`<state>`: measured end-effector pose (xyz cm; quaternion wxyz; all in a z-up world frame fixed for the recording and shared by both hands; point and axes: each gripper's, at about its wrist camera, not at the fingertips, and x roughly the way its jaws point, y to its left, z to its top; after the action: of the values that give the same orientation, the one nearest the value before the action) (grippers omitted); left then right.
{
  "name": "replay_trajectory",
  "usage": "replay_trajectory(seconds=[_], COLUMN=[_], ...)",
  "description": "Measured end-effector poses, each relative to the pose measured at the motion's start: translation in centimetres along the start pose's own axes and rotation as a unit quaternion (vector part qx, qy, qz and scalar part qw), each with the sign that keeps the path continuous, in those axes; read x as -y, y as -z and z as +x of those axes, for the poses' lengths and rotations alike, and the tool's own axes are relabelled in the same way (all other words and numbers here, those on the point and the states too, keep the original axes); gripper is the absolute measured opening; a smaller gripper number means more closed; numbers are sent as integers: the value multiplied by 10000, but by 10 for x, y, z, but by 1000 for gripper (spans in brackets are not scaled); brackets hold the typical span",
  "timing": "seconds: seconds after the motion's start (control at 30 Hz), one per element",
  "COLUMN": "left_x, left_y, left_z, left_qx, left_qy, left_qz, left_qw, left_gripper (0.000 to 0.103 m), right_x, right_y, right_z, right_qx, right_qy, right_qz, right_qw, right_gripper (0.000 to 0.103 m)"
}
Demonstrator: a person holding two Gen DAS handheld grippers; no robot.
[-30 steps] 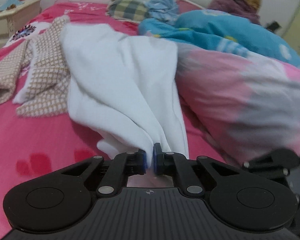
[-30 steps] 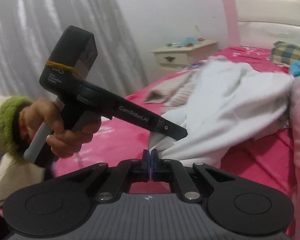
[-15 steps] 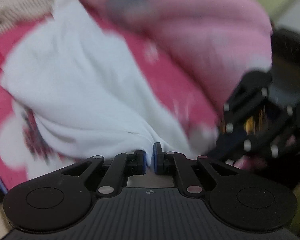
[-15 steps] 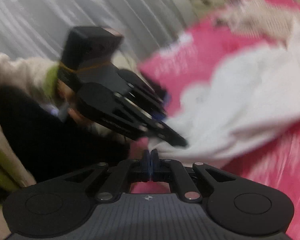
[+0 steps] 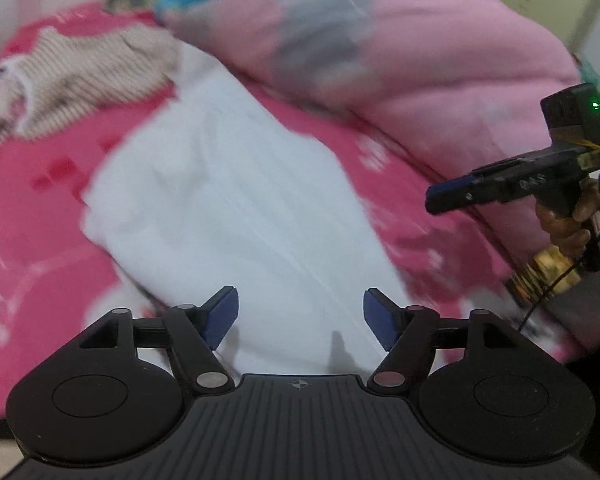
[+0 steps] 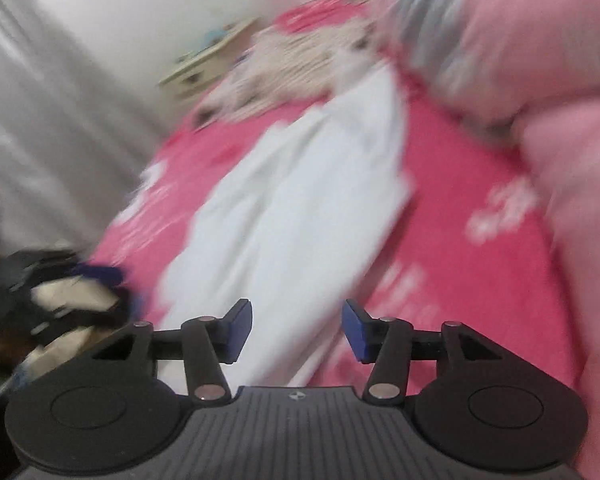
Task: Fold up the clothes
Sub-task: 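Lift and pull the white hoodie out of the pile with both tools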
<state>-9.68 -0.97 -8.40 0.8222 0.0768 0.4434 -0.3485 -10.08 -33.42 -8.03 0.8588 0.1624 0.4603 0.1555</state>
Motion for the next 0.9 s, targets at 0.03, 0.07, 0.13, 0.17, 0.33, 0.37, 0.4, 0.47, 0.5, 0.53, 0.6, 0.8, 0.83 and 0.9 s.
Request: replay_trajectory(seconds=[0.03,0.07,0.13,0.17,0.33,0.37,0.4,0.47,0.5,0.53,0.6,0.8,0.83,0.9], left_x=[-9,-19,-45,-59,-125,-133,-140,-148,-148,-149,-151,-131,-129,-121], left_y=[-6,-11,-22,-27,-49,-49,-50,-46,-45,-45,-41,-41,-41,-37], left_z=[8,16,36,46,92,99,106,117,123,129,134,115,107,86], left_qx=[78,123,144,123,-162,-210,-268,-314,-304,-285,-242,44,141,364], left_qy=[-290,-623,-1271,-1559,-1860,-1766,-1677,-1585,-1564,-1532,-1427,-1320,-1250,-1008], left_qz=[-24,-46,-151,-247,-1238,-1452,-1666,-1923,-1973,-1977,-1961,-1643,-1667,-1628], left_qw=[9995,9980,9917,9874,9746,9733,9713,9680,9673,9678,9698,9775,9779,9808], left_gripper=[83,85,86,86,86,86,86,86,83,74,49,7,6,5], right_x=[2,1,-5,-10,-46,-51,-55,-56,-56,-56,-52,-52,-53,-54], right_y=[-16,-31,-59,-73,-104,-105,-102,-99,-97,-94,-90,-88,-83,-73], right_z=[10,22,53,70,145,158,169,195,207,214,215,140,120,83], right_qx=[36,73,154,187,437,398,323,125,-25,-120,-131,495,550,626], right_qy=[131,235,382,402,518,575,637,867,998,1025,913,-11,-187,-483], right_qz=[-91,-236,-591,-820,-1995,-2138,-2254,-2386,-2362,-2304,-2198,-2059,-2076,-2111], right_qw=[9999,9994,9974,9956,9775,9744,9717,9671,9666,9676,9712,9773,9765,9743], right_gripper=[54,54,56,57,70,70,69,63,52,40,3,2,2,2])
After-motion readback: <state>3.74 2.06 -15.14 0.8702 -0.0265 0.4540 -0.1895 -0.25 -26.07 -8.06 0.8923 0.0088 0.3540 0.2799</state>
